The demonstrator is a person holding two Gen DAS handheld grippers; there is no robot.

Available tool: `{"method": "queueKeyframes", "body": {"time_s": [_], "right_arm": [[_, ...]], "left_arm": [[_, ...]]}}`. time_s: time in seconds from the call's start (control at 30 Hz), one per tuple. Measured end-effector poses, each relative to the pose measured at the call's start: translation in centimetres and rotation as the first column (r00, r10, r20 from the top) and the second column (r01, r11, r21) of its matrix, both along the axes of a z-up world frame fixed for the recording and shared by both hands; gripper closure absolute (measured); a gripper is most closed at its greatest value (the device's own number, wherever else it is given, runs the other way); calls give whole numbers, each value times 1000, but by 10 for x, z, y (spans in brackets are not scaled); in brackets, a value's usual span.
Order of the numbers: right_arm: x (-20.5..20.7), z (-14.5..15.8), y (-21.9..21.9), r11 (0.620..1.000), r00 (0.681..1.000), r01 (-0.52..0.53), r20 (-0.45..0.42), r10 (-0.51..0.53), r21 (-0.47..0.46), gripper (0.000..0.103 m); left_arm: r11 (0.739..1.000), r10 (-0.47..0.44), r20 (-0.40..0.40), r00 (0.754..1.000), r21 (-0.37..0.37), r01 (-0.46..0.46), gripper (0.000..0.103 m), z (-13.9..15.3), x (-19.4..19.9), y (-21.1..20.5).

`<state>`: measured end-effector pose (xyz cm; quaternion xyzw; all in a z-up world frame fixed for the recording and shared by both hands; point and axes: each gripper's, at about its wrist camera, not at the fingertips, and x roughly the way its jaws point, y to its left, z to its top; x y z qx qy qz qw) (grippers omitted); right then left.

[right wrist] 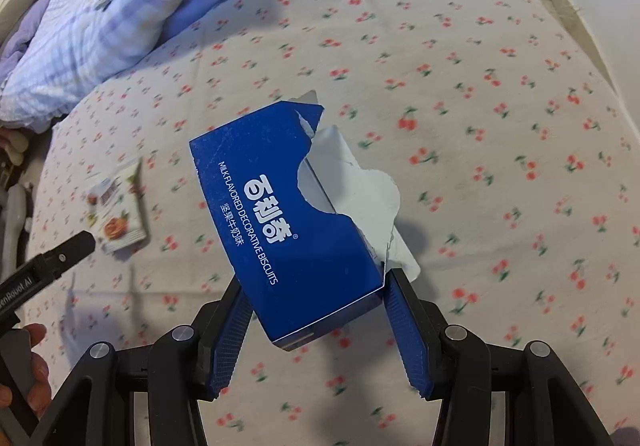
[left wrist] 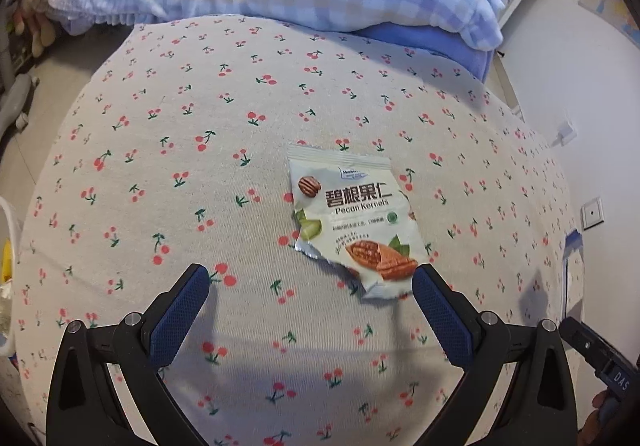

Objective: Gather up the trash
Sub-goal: 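Grasp the pecan kernels packet with the left tool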

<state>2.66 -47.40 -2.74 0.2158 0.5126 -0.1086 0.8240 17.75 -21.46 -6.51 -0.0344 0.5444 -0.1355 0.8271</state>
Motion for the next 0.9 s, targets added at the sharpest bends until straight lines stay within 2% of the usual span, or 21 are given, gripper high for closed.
{"method": "queueKeyframes", "body": {"time_s": [0.23,0.5,0.67,0.73,0.77,0.8,0.9], "right_arm": [[1,-8,-14,996,999,52,-14,-51,74,45],[6,-6,-10,997,999,38,-11,-37,69,45],[6,-9,-11,997,999,43,-21,-42,70,45],[6,-9,-11,997,999,40,-20,-39,68,45],[6,-8,-11,997,999,38,-19,-37,66,45],[6,-7,-10,997,999,36,-17,-35,64,45],[5,-7,-10,997,999,35,-14,-34,61,45]], "left_arm": [[998,37,24,999,-44,-36,3,-5,8,-16],[1000,8,46,999,25,-10,4,-9,8,-53],[991,-5,102,995,132,-9,20,-12,5,-64],[992,-6,111,994,125,-8,23,-11,3,-61],[992,-8,116,993,124,-6,27,-11,3,-59],[991,-10,122,992,131,-6,36,-10,2,-58],[993,-32,111,993,118,19,46,-7,0,-52]]}}
